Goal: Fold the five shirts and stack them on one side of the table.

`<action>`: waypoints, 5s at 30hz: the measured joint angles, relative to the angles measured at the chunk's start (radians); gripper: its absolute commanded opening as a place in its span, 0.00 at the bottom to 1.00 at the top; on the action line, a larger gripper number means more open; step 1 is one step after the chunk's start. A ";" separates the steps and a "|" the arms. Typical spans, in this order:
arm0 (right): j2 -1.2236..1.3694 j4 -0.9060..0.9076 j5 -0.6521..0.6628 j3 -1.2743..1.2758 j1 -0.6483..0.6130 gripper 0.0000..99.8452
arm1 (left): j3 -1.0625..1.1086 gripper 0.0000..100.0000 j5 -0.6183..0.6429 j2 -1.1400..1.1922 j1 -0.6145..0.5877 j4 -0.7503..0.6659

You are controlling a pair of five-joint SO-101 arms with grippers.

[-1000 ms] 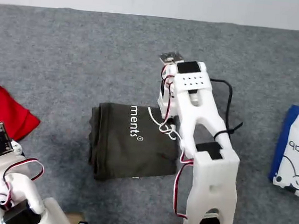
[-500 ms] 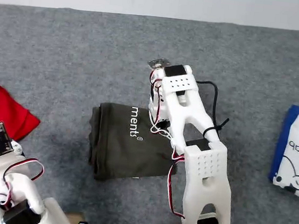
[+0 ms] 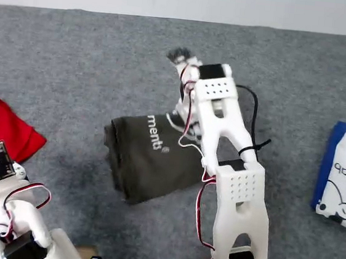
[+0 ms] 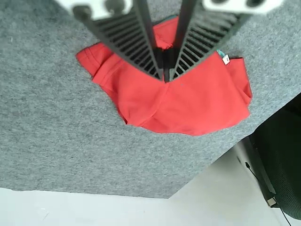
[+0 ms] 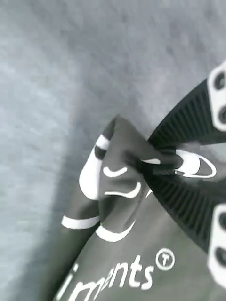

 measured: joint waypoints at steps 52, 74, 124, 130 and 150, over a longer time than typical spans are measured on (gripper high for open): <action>-0.407 0.046 -0.183 0.643 0.094 0.01 | 0.000 0.01 0.000 0.000 0.000 0.000; -0.443 0.084 -0.230 0.687 0.130 0.01 | 0.000 0.01 0.000 0.000 0.057 0.000; -0.362 -0.060 -0.559 0.697 -0.032 0.39 | 0.028 0.01 0.000 0.000 0.095 0.000; -0.279 -0.077 -0.559 0.694 -0.051 0.34 | 0.028 0.01 0.000 0.000 0.095 0.000; -0.270 0.118 -0.315 0.694 0.043 0.01 | 0.028 0.01 0.000 0.000 0.095 0.000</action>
